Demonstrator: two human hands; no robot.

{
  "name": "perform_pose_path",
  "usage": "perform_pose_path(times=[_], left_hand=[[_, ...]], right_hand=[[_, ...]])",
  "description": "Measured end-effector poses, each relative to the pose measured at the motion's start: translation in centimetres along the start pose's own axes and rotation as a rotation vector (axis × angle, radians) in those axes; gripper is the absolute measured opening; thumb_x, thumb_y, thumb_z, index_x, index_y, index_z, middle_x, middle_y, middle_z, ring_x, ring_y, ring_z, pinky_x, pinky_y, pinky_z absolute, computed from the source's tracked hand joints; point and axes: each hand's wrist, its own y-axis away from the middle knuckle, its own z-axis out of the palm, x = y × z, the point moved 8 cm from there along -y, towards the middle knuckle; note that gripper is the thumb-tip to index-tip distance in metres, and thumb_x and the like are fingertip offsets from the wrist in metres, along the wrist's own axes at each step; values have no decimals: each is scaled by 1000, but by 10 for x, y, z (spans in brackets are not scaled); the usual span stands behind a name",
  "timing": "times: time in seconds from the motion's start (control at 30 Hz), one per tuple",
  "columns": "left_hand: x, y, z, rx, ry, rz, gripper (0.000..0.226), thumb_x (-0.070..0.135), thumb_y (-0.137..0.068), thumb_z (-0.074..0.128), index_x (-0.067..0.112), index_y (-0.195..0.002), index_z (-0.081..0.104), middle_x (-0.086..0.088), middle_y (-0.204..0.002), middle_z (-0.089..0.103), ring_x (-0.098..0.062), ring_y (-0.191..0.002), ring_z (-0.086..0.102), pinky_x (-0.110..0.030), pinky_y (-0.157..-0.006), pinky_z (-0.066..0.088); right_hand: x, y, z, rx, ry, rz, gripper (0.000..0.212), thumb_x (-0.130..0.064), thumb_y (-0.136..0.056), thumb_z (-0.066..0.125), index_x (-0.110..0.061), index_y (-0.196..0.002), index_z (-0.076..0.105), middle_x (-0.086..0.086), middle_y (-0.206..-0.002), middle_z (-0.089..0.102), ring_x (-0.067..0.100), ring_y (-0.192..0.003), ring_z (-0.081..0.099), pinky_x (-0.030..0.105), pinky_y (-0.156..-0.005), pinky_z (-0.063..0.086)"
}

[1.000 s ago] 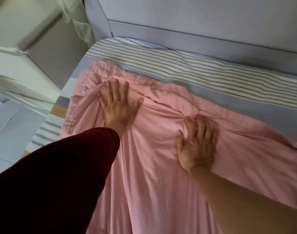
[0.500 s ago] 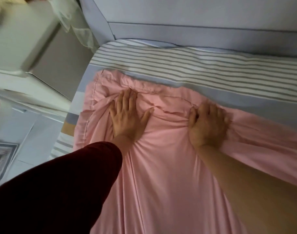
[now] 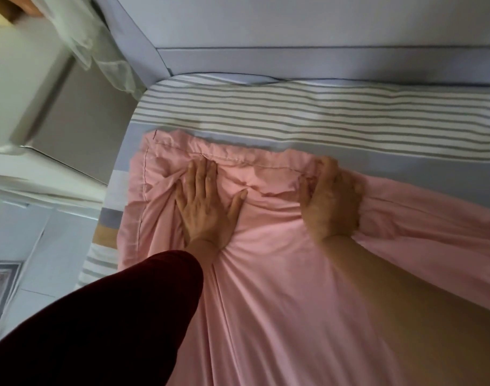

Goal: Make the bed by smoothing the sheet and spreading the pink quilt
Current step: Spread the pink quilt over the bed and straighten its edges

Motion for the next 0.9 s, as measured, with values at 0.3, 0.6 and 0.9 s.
perform_pose_path(times=[0.3, 0.6, 0.9], left_hand=[[0, -1, 0, 13, 15, 23, 84, 72, -83, 29, 20, -149, 28, 3, -159, 18, -15, -148, 10, -46, -118, 13], [2, -2, 5, -6, -4, 44, 84, 70, -86, 25, 17, -151, 24, 2, -160, 14, -14, -148, 6, -45, -119, 10], [5, -3, 2, 28, 78, 98, 83, 65, -89, 33, 9, -149, 26, -7, -159, 17, -21, -148, 11, -45, -119, 8]], right_hand=[[-41, -25, 10, -60, -85, -49, 17, -33, -81, 65, -19, -90, 59, 7, -74, 65, 33, -77, 61, 39, -72, 42], [-36, -22, 26, -66, 23, -41, 18, -39, -91, 49, -23, -87, 53, 4, -76, 61, 31, -82, 57, 41, -77, 31], [-48, -3, 23, 8, 22, 268, 33, -37, -87, 34, -16, -93, 59, 10, -94, 65, 34, -94, 57, 42, -80, 33]])
